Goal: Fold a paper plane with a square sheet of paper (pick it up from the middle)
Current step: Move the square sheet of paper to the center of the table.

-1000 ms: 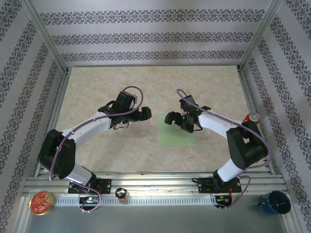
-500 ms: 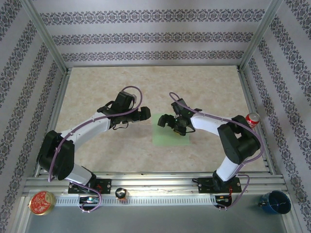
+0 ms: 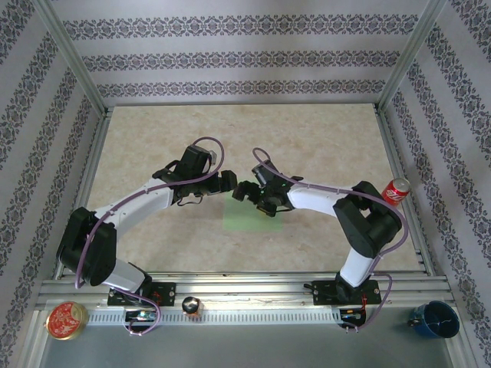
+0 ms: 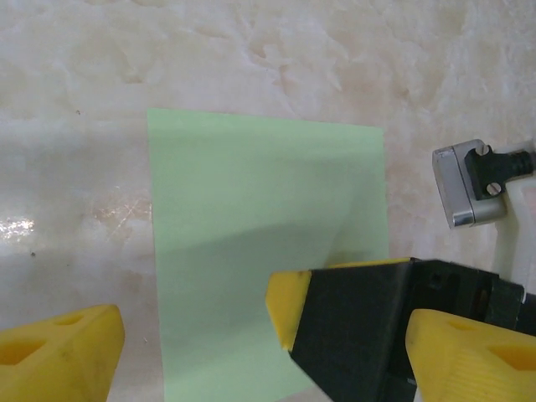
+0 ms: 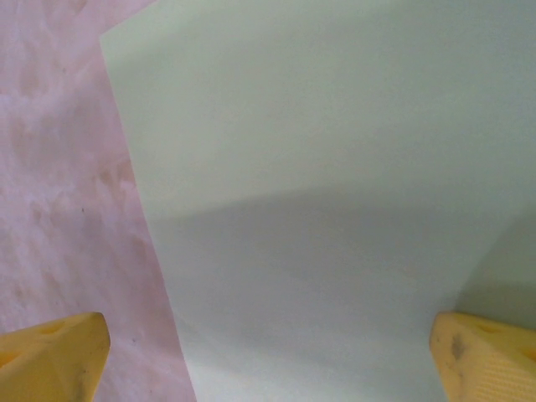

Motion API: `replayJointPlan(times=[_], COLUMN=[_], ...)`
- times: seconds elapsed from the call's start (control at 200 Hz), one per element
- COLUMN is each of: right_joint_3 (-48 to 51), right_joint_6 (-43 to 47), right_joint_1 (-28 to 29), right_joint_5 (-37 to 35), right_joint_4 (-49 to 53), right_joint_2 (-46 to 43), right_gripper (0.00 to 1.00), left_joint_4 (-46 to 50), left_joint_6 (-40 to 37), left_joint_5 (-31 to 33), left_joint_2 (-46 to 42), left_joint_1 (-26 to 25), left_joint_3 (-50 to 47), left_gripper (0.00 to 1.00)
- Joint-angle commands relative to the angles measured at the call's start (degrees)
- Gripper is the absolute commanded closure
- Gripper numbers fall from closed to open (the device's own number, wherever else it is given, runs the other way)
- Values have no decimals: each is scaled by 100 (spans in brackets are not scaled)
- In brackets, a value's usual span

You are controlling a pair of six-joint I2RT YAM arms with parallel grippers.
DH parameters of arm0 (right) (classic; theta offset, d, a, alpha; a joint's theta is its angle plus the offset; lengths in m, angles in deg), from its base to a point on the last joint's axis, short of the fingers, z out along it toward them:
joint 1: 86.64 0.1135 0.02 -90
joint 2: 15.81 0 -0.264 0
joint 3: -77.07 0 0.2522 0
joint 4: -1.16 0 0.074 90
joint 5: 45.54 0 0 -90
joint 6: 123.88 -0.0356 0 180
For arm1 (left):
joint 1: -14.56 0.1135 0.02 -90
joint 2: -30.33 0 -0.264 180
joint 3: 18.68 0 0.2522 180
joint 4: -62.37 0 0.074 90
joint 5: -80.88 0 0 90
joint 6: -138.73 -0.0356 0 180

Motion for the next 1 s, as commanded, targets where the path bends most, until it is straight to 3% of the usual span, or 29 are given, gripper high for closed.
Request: replayJointPlan(times=[0.0, 0.22, 0.495, 0.615, 0.774, 0.999], right_joint_3=[-27, 526, 1318, 1491, 1656, 1596], right_joint_6=[157, 290, 485, 646, 700, 814], right_joint_1=[-41, -763, -1721, -1918, -2133, -2189], right_joint_5=[-360, -414, -234, -223, -133, 16], right_joint_4=[128, 215, 505, 606, 621, 651], right_joint_2=[-508, -1317, -2058, -2368, -2565, -2524], right_gripper=[2, 2, 2, 2, 2, 2], left_joint_4=[174, 340, 873, 552, 988, 945], left_joint_6=[-23, 165, 487, 775, 733, 899], left_joint_5=[-184, -402, 98, -220, 78, 295], left_joint_2=[-14, 727, 1910, 2367, 2880, 2998], left_joint_1=[61, -79, -736, -931, -1187, -1174], left_joint_3=[93, 680, 1692, 1810, 2276, 1958], left_gripper=[15, 28, 30, 34, 33, 33])
